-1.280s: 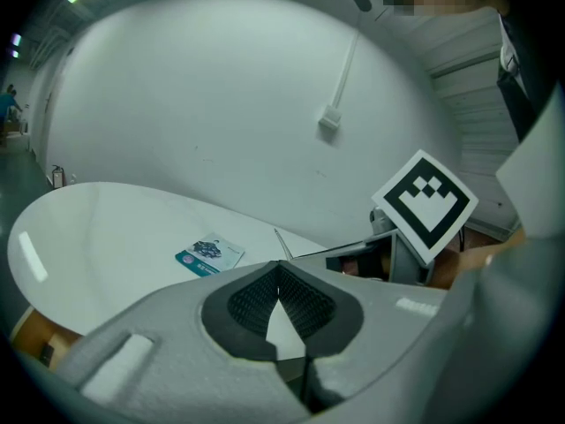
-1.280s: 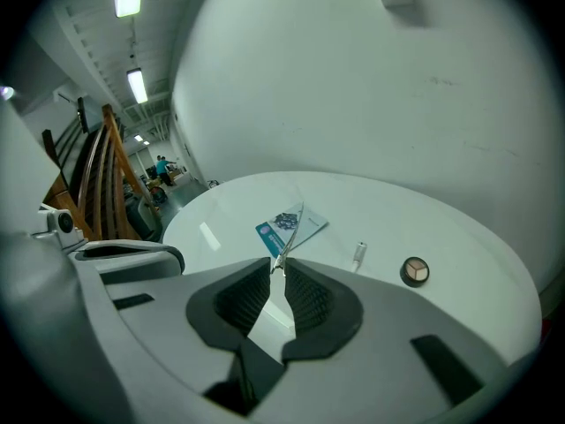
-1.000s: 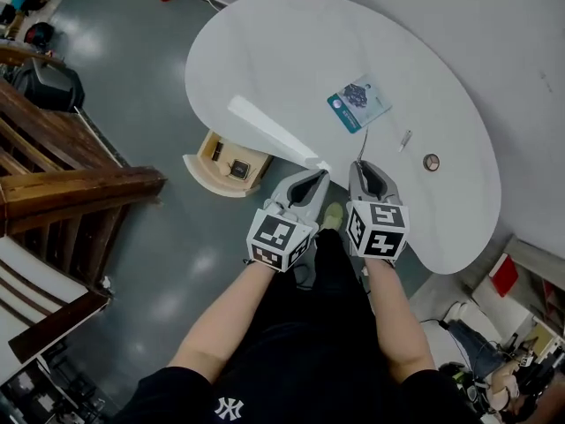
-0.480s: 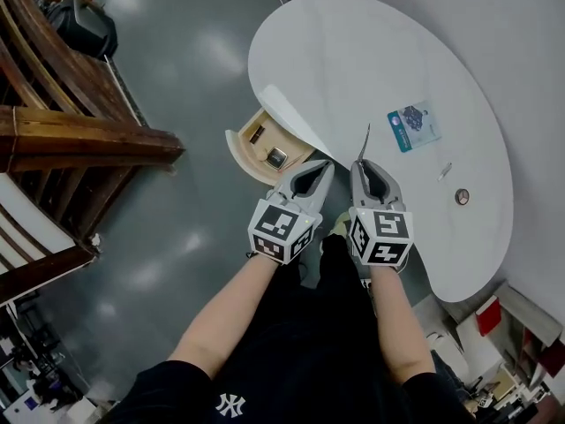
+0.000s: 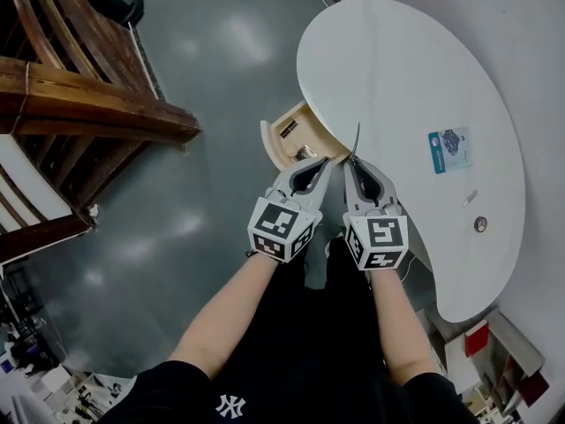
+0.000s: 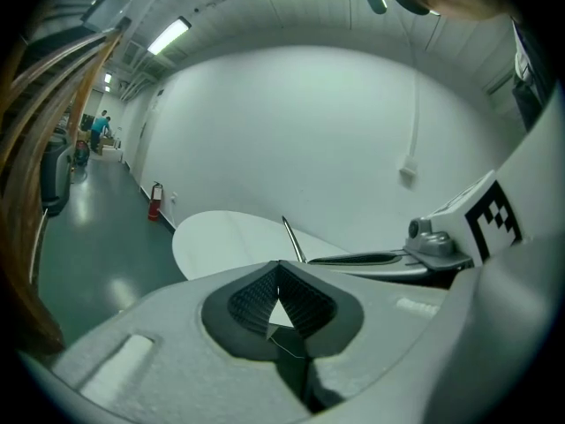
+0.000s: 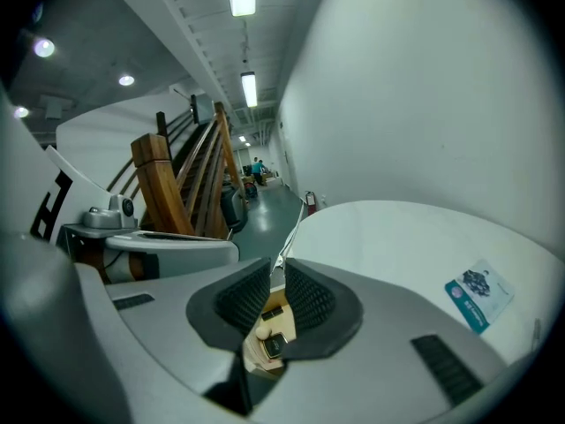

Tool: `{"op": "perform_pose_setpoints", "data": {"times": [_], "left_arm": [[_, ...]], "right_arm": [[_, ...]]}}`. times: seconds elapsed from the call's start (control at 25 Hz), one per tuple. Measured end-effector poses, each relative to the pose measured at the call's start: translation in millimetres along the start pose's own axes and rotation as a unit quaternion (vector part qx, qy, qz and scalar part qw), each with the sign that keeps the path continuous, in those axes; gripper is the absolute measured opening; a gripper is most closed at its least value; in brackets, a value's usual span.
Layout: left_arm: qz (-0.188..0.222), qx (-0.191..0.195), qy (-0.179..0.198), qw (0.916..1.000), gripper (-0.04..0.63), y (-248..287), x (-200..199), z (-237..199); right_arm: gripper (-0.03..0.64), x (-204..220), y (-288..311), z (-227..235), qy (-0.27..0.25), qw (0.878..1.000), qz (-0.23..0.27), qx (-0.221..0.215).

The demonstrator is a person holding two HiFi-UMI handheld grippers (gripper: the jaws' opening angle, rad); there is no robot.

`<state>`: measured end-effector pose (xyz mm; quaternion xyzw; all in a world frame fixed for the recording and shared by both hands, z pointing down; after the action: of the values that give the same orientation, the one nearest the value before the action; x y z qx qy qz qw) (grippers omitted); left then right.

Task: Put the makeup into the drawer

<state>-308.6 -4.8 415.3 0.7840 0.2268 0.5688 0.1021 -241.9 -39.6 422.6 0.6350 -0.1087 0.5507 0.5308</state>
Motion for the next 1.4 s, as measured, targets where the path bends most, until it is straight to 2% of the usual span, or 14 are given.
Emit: {"op": "perform_pose_setpoints", "data": {"times": [0.32, 0.64, 1.12, 1.4], "left_arm": [[0.004, -0.033, -0.018, 0.9993, 0.010, -15.5, 16.1, -48.4], [0.011, -0.036, -0.033, 0.9987, 0.009, -0.5, 40.6, -72.3], [0.013, -0.040, -0.048, 0.9980, 0.011, 40.7, 77.9, -100.4], [0.022, -0.047, -0.051, 0.9973, 0.010, 53.8, 85.9, -113.1]], "right_arm": [[0.063, 11.6, 44.5, -39.1, -0.049, 0.998, -0.014, -0.042], [0.063, 51.4, 85.7, -44.3, -0.075, 0.993, -0.041, -0.080], [0.063, 112.5, 148.3, -20.5, -0.079, 0.990, -0.084, -0.078], [0.063, 134.1, 177.5, -9.2, -0.082, 0.986, -0.128, -0.067]]}}
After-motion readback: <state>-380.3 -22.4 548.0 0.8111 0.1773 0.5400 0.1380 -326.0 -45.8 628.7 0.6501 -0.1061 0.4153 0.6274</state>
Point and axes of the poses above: the fingertips, and each gripper's own axes: y forward along the fingers, z to its right, x out of its underside, the point moved 3 cm from there along -y, backward along the fingers, and after that the axes turned 5 degrees about -z, right-handed, at the moved point
